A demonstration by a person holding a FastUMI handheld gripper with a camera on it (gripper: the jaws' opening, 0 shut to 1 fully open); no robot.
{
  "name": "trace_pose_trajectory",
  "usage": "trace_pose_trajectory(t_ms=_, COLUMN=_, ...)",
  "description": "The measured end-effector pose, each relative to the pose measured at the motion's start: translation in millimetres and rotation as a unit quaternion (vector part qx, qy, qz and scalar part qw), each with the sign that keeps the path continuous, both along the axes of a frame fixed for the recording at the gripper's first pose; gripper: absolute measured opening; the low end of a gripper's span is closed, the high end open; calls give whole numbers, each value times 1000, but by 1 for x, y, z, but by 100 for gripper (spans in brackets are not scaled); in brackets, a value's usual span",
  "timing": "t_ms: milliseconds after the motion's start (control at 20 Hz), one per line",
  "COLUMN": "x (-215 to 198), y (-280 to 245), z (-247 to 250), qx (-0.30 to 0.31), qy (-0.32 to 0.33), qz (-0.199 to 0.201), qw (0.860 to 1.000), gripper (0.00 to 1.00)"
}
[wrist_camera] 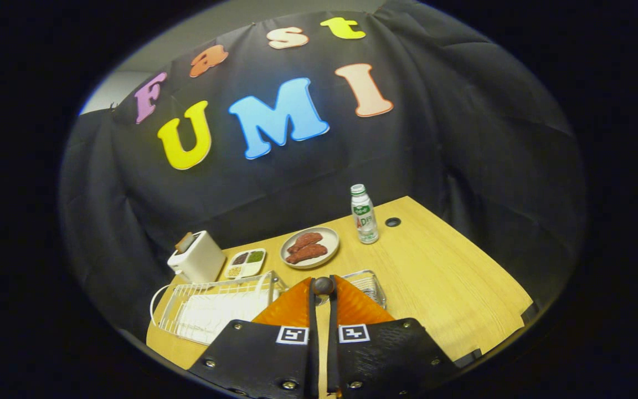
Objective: Take the plate from the dish rack, then take the spoon from the basket and place it into the plate.
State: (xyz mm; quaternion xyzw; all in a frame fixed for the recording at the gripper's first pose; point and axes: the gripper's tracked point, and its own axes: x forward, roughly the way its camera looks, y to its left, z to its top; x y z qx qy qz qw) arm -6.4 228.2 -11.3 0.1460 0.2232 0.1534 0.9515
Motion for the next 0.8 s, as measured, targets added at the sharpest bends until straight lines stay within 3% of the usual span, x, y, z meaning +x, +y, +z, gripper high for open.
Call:
trace_pose_trajectory(t_ms=250, x=-59, y=76, z=3, qx=-3, qy=13, qz=106, qw=994, gripper=5)
trace_pose_trajectory(t_ms=500, x=-121, y=145, z=-24, qx=-17, qy=39, qz=201, qw=979, gripper=6)
trace_pose_trajectory(t_ms=800, x=-167, y=194, z=-71, qx=-51, qy=71, qz=269, qw=959, gripper=6)
